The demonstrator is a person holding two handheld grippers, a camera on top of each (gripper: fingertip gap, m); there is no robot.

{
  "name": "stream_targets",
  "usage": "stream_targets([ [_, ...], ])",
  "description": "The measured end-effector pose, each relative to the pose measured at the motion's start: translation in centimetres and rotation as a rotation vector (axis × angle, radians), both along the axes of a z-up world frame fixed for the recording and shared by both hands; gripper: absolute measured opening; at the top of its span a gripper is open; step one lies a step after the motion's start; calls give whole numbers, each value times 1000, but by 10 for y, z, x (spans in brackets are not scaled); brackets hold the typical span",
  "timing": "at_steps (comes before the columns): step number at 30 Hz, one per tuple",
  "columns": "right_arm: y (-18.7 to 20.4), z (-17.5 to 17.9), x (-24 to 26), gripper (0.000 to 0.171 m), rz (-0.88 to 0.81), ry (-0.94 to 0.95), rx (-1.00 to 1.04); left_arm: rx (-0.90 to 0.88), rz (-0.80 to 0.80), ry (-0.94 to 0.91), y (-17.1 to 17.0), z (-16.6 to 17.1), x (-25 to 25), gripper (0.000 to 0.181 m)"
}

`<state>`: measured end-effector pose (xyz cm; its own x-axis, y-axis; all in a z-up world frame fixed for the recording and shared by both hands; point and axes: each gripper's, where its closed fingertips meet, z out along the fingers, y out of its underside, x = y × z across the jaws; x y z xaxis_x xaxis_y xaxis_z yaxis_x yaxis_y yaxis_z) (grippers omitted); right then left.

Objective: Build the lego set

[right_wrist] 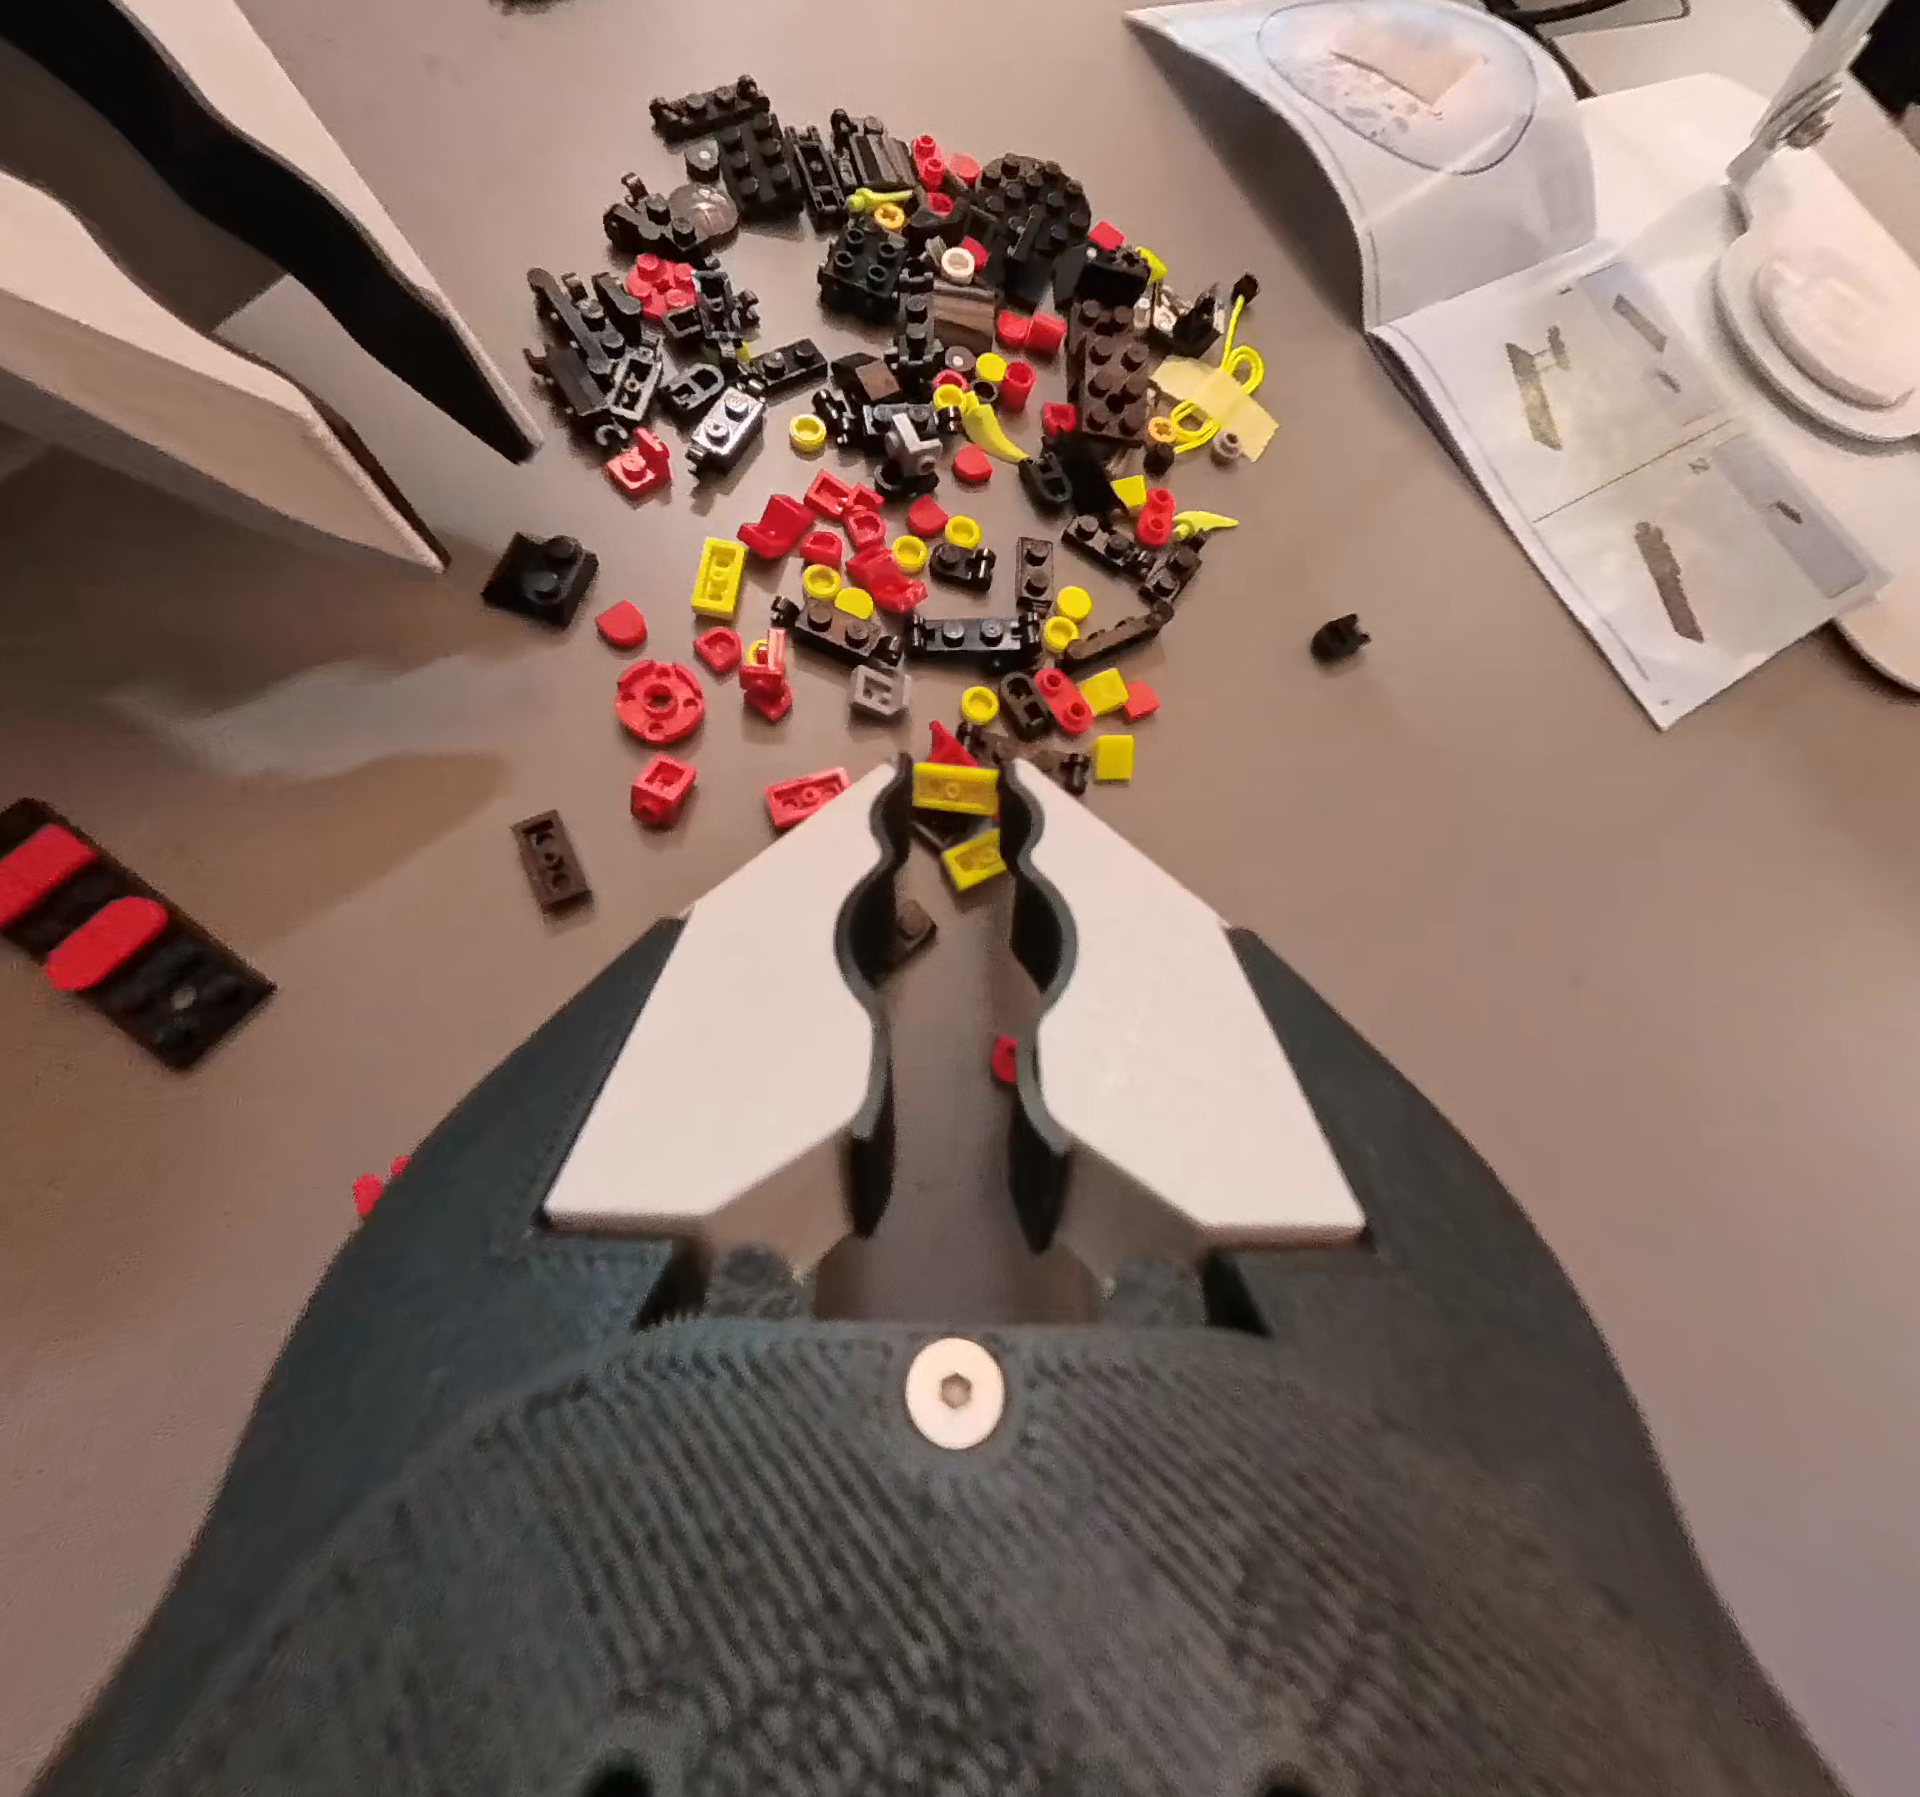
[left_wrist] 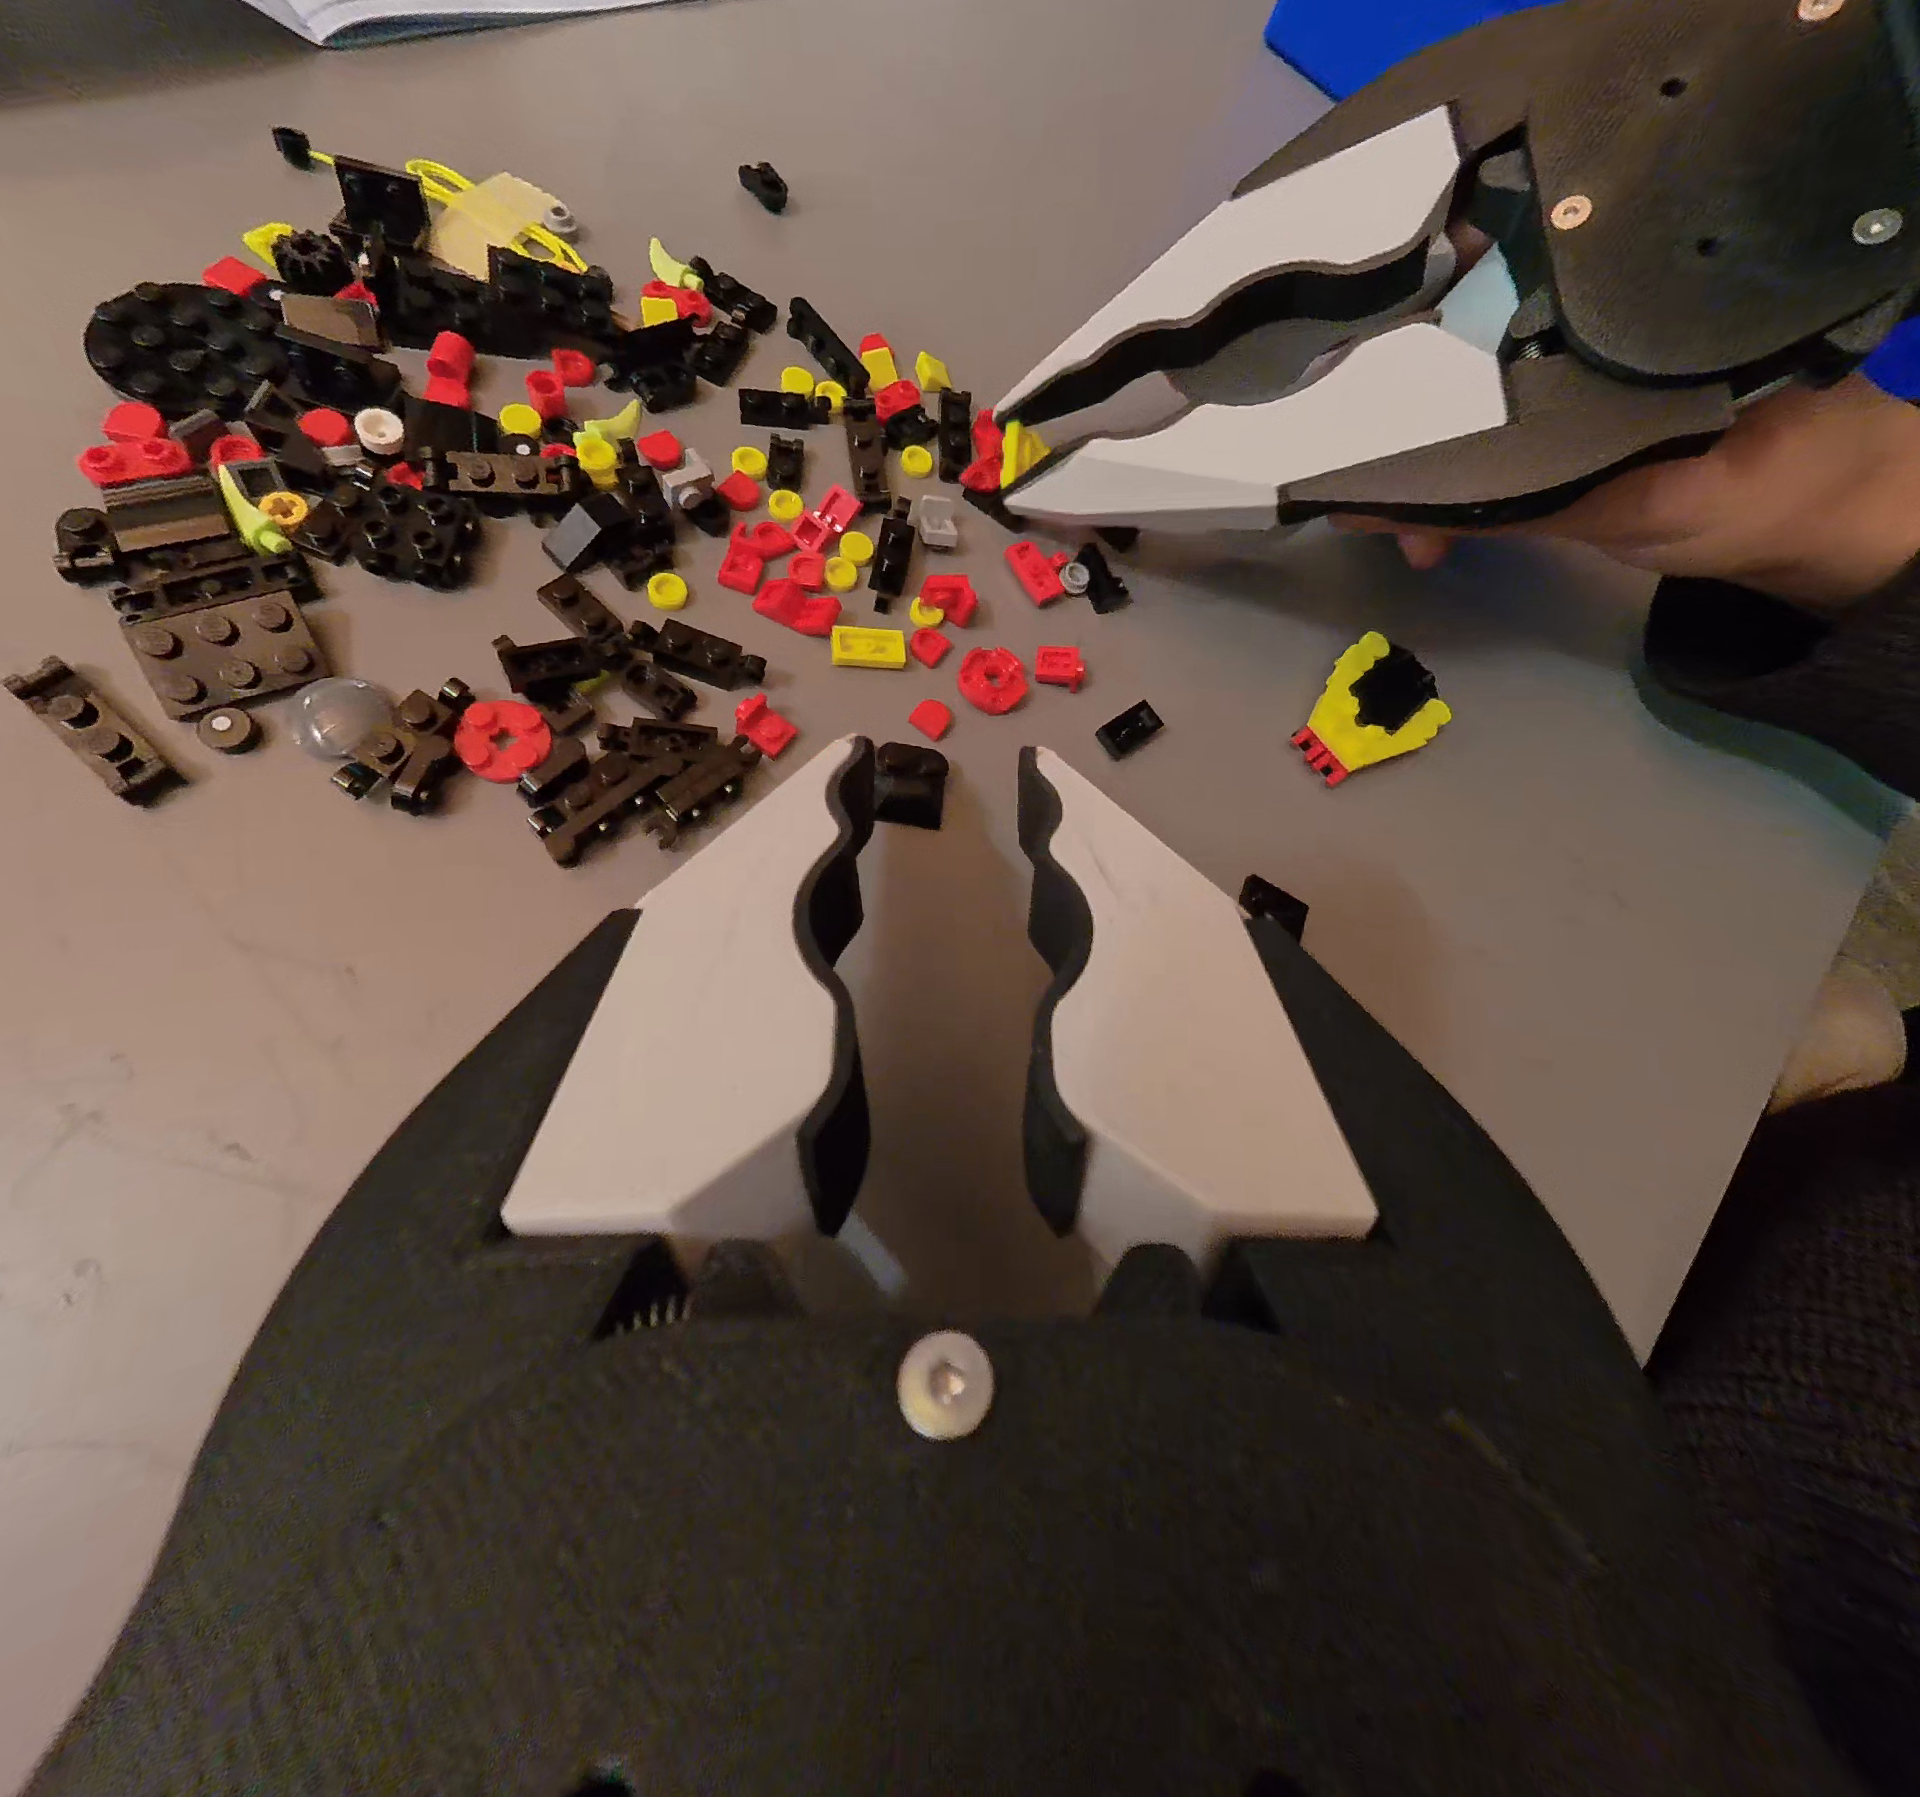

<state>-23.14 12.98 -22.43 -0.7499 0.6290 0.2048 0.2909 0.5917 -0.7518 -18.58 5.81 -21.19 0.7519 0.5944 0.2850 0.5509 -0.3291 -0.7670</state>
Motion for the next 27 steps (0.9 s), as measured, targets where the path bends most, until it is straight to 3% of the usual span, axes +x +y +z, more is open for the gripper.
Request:
stream_targets([
  [6,10,26,0,14,-12,49,-94,18,-6,-6,-2,2,3,25],
  [10,28,16,-3,15,-56,13,-65,24,-10,-14,-2,3,4,25],
  [15,24,10,2,15,-39,-18,-64,29,-16,-32,-2,1,6,25],
  [21,33,6,-4,15,-52,82,81,36,-14,-44,-2,1,6,25],
  [27,28,3,-2,15,-43,50,52,39,-13,-49,-1,1,6,25],
])
